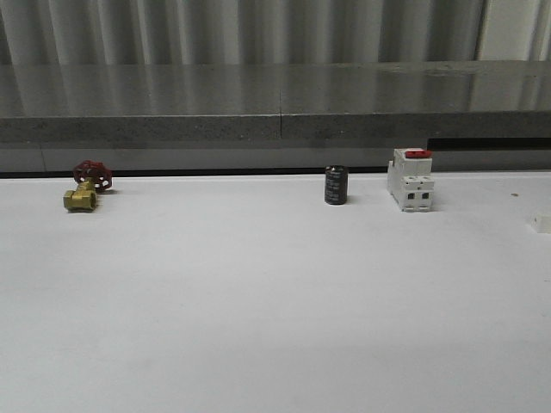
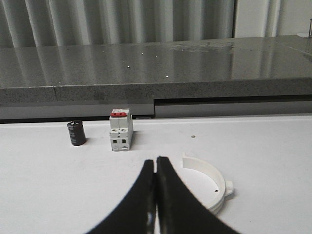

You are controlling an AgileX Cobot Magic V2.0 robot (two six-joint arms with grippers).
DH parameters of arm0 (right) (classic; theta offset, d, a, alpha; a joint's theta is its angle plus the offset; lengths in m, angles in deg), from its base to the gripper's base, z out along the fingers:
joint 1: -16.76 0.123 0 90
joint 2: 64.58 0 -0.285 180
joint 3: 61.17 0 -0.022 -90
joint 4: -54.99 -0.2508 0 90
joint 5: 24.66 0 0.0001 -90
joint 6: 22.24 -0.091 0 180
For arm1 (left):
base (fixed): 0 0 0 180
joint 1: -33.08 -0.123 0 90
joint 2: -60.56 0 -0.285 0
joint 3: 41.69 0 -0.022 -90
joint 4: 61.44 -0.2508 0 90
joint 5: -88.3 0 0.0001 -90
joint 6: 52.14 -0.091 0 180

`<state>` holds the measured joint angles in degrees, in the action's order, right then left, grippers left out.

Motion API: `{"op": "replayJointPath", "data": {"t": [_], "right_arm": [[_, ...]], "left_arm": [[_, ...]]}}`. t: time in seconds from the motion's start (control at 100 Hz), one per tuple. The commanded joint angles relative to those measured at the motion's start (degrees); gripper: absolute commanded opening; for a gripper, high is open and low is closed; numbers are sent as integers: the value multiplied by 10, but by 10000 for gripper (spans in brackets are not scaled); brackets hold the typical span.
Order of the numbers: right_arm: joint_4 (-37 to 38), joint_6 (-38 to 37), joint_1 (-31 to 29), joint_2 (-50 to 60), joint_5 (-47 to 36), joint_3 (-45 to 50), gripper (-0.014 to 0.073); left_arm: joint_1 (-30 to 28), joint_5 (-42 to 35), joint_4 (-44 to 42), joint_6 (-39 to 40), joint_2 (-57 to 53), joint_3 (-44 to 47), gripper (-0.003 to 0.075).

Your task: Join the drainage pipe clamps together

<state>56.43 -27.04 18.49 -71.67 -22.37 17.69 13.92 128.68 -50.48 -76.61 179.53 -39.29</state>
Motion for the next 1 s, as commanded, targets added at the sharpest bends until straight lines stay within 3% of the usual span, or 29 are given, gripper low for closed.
{"op": "replayJointPath", "data": {"t": [0.0, 0.51, 0.63, 0.82, 0.9, 0.99], "right_arm": [[0, 4, -3, 9, -47, -11, -66], [0, 4, -3, 9, -47, -11, -66], [0, 4, -3, 9, -47, -11, -66], [0, 4, -3, 9, -47, -11, -66], [0, 4, -3, 9, -47, -11, -66], [0, 4, -3, 9, -47, -11, -66]], "left_arm": [[-3, -30, 9, -5, -14, -17, 546], [-3, -34, 13, -20, 17, -17, 538], [-3, -27, 14, -20, 17, -17, 407], [-3, -19, 14, -20, 17, -17, 86], [-3, -6, 23, -20, 14, -17, 24], [-2, 3, 56, -20, 4, -17, 20]]}}
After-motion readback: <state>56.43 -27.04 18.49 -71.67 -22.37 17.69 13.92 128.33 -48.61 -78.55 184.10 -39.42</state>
